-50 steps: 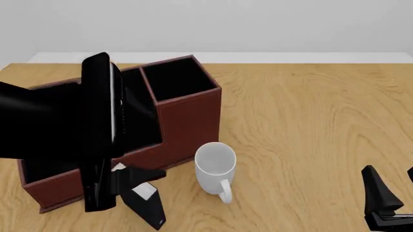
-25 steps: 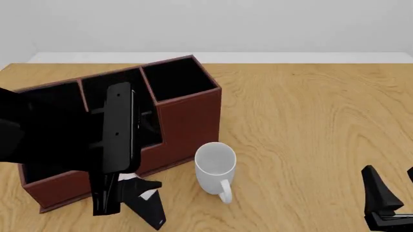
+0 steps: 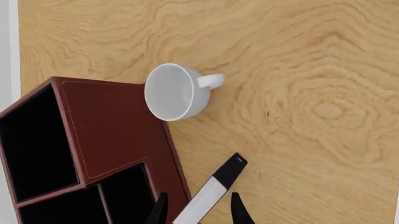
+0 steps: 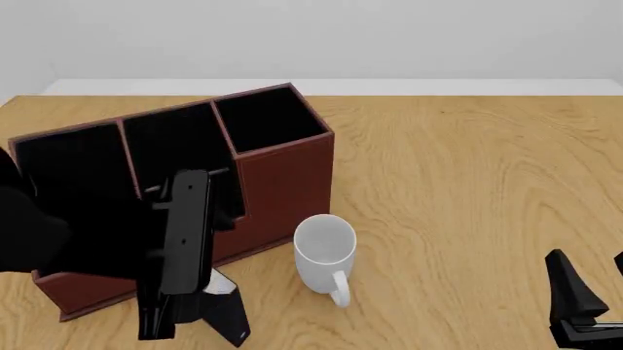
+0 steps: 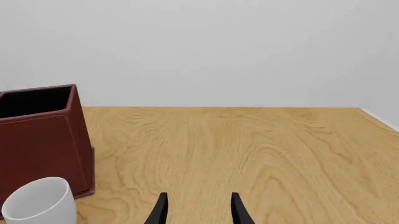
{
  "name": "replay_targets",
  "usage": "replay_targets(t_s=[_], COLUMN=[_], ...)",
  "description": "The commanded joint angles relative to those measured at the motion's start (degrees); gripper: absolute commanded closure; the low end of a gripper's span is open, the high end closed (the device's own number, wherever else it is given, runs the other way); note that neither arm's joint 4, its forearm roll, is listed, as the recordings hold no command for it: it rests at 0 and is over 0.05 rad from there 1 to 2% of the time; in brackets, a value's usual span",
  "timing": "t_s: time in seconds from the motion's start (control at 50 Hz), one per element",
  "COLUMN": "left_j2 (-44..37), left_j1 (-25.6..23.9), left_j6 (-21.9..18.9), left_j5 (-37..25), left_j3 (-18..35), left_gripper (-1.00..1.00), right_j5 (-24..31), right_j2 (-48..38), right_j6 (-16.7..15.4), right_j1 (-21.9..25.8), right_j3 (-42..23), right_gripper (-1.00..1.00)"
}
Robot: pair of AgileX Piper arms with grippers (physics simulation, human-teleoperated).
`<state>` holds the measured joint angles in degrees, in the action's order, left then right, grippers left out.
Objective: Pick up the book and place it in the front compartment of the caddy.
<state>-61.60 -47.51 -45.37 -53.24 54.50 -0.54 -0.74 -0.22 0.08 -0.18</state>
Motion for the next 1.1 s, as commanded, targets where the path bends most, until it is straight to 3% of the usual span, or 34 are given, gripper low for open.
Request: replay_targets(t_s=[0.02, 0.16, 0.32, 0.44, 1.1], left_j2=[0.46, 1.30, 1.18, 1.30, 0.18], left_j1=[0.62, -0.50, 1.01, 0.08, 3.41], left_j6=[-3.56, -3.65, -6.96, -6.58, -11.57], left_j5=[1.69, 1.51, 3.01, 3.03, 7.99], left_j3=[-3.05, -3.64, -5.98, -5.97, -11.24], left_gripper=[-1.00, -1.00, -1.00, -1.00, -1.00], right_j5=[0.00, 0.00, 0.00, 0.00, 0.00], right_j2=[-0.01, 0.00, -0.01, 0.01, 0.00], right_j6=[0.01, -0.01, 0.00, 0.00, 0.00], right_j1=[0.01, 0.00, -0.01, 0.00, -0.01], right_j3=[0.00, 0.00, 0.00, 0.00, 0.00], right_gripper=[-1.00, -1.00, -1.00, -1.00, -1.00])
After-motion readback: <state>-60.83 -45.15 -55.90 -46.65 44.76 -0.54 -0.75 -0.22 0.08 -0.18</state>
